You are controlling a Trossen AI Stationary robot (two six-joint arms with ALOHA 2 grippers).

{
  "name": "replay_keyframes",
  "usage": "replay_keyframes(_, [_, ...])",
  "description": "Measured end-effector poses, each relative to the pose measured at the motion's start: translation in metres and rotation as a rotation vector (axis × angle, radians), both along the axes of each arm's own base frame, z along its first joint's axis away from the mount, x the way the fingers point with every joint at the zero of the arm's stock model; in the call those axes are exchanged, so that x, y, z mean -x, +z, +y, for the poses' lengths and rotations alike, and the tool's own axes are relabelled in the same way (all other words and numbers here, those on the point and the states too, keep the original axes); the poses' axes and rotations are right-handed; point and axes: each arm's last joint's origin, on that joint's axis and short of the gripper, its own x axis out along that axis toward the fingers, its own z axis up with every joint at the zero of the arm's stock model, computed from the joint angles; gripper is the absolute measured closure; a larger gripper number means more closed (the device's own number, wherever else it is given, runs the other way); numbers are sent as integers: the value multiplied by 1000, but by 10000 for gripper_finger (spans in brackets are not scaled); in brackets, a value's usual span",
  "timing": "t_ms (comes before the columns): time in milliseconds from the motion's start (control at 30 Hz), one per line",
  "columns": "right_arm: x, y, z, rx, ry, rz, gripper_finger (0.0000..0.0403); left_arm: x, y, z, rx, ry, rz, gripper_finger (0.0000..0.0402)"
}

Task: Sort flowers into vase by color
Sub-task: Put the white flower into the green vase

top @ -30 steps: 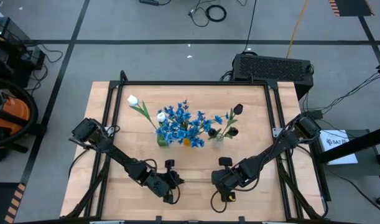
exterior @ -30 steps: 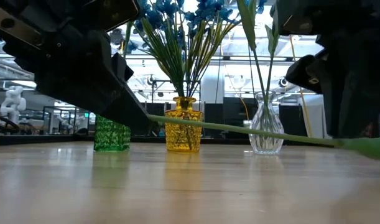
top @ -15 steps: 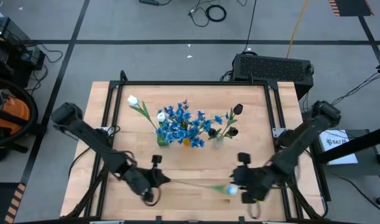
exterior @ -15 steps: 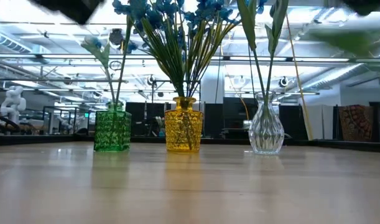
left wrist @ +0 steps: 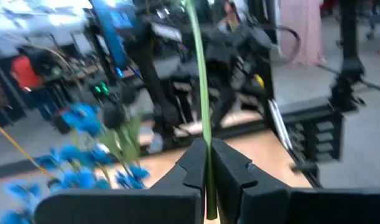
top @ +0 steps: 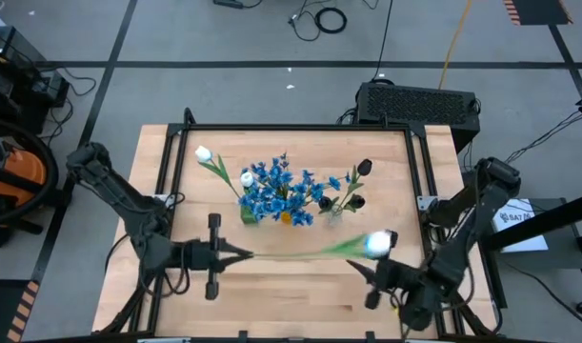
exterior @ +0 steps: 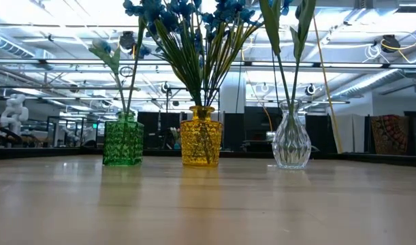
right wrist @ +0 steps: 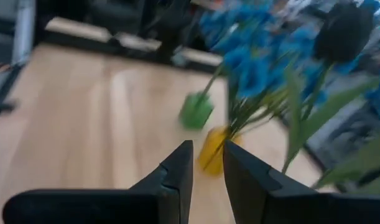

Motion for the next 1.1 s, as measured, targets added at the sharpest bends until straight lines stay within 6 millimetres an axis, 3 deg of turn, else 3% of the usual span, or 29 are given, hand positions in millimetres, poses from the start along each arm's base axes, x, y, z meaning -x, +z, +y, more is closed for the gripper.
replay_keyframes(167, [-37,18,-4,31,-47,-127,323,-14,3,6,18,24,-63,382])
replay_keyframes(400, [-77,63,-19,2,249,-354,323,-33,6,7,-59,11,-200,382])
replay_keyframes(633, [-82,85,-29,65,280,-523,305,-32,17,7,-100,-64,-319,382])
replay_keyframes(933, [-75,92,-18,45,481,-619,227,-60,-9,1,-140,-119,-338,382])
replay_keyframes(1100, [-73,96,-15,31,616,-682,211,-75,-23,-3,-164,-146,-388,382])
